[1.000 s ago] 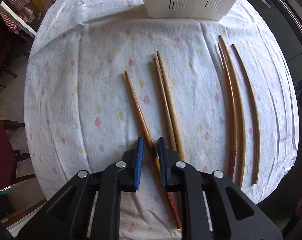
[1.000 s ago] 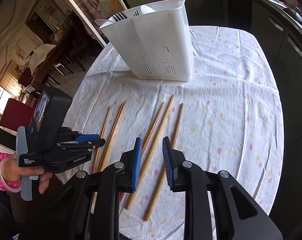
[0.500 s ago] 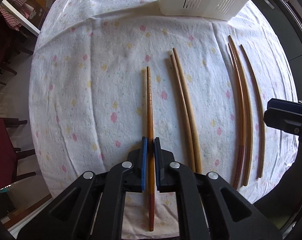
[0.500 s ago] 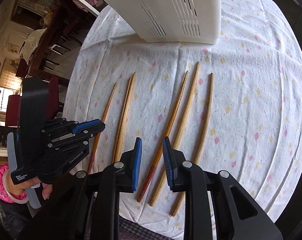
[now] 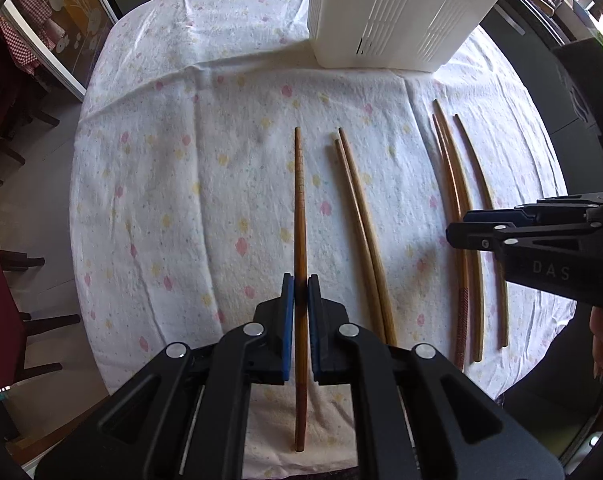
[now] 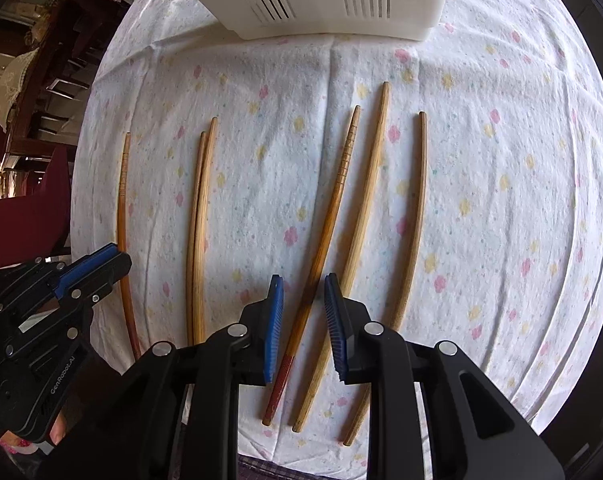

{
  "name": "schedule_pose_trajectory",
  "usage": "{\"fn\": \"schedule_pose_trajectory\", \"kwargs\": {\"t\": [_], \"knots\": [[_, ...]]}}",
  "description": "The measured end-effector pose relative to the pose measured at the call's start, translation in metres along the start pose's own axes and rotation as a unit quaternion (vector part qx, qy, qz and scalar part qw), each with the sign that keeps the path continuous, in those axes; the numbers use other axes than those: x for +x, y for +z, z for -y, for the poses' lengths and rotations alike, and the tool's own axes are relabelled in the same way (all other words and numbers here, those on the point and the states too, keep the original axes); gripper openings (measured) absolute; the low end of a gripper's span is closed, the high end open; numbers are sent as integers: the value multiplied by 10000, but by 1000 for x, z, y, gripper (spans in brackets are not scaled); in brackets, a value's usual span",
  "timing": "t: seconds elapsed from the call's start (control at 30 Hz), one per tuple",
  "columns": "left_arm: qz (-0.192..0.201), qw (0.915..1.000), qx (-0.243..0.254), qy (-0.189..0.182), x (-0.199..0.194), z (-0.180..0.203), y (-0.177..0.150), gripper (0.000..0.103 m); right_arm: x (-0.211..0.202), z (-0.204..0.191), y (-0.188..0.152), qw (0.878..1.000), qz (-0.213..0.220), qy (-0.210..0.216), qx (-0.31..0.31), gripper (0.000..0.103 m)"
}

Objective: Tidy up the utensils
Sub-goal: 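Lift the chopstick with the left gripper while the right gripper grasps another chopstick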

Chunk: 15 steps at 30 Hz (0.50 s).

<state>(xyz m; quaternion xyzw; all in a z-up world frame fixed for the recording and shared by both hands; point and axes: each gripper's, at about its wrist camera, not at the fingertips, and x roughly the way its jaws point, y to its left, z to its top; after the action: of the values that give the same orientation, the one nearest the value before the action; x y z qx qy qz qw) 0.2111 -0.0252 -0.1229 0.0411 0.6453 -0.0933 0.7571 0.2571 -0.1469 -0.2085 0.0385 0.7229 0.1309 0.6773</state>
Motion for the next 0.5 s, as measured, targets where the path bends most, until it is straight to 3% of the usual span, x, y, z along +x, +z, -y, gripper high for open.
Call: {"fn": "schedule_pose_trajectory", "kwargs": {"t": [0.17,0.27,0.37,0.5], "knots": [[235,9997,58,-10,-22,-2,-8,7,4,-13,0,9989,82,-446,-114,22],[407,9991,73,-23,-30,-6,-14,7,5,-21,-5,9961,250,-799,-274,11],[587,9982,61,-49,-39,-9,-18,7,3,-15,-10,9974,348,-608,-172,8],[776,9969,44,-138,-51,-10,-18,7,-13,0,-21,9979,652,-5,-26,8]]}}
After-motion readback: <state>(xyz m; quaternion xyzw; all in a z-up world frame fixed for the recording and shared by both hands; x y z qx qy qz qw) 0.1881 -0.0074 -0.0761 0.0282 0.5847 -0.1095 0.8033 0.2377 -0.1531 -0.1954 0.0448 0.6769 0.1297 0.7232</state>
